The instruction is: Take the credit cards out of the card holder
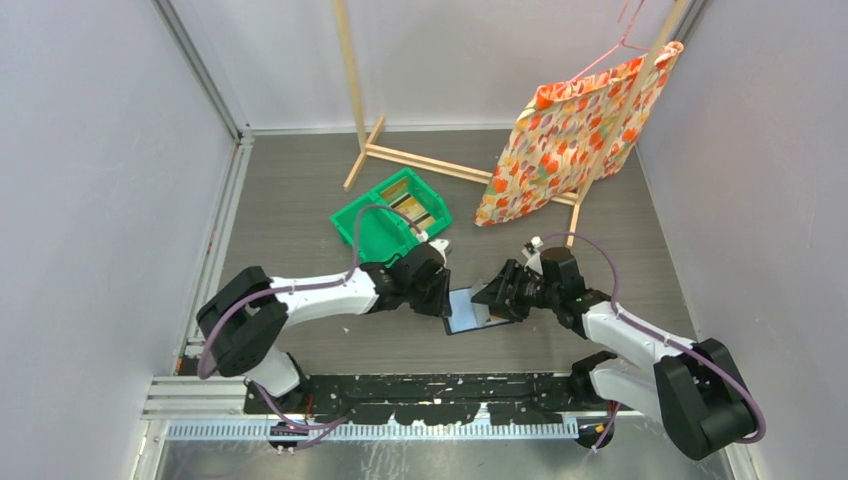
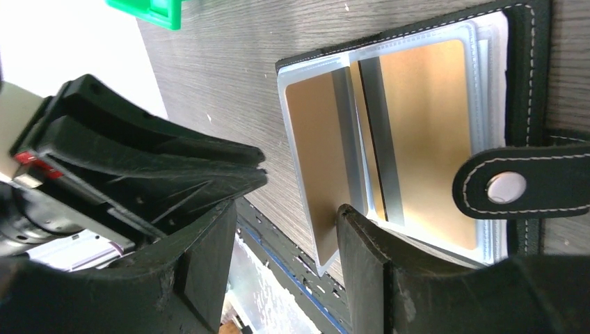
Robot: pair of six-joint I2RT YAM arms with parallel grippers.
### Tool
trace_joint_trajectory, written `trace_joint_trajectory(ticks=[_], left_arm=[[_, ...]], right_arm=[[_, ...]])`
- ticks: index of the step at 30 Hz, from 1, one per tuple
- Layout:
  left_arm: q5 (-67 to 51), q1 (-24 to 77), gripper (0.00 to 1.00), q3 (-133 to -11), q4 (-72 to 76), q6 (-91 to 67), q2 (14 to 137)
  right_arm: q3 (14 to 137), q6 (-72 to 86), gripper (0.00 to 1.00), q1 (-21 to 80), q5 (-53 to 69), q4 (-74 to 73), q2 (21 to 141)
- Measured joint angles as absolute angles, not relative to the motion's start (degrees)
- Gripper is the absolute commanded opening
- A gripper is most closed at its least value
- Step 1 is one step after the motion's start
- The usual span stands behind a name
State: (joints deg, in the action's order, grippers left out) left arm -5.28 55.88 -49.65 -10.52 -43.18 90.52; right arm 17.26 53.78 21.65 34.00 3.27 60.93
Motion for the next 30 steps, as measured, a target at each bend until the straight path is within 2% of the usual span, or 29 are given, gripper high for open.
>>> trace_joint_trajectory(ticks=[10,13,17,23,26,30], left_arm=[[1.4,53.5,0.23,-44.6,-14.0,-43.8,78.7],[-0.2,50.0,0.30,-39.7,-12.3,-45.7,73.3],[-1.8,44.8,0.29,-33.6,-11.4,-48.1,66.7],[-4.9,44.9,0.29,-33.6,-10.5,-50.0,67.0],[-6.4,46.5,0.27,-33.6,-7.4,-51.0,70.5],[-7.1,48.3,0.31,-34.5,-5.2,-51.8,77.5]], right_arm=[[18.9,54.4,0.60,24.7,34.5,5.8,64.4],[19.6,55.0,0.60,26.5,34.6,7.8,66.8],[19.8,54.9,0.59,27.4,34.5,7.7,68.6],[27.0,47.7,0.59,27.4,25.1,-9.1,66.5],[30.4,45.2,0.59,27.4,18.3,-17.0,63.2],[36.2,43.9,0.59,27.4,8.4,-27.0,62.5]])
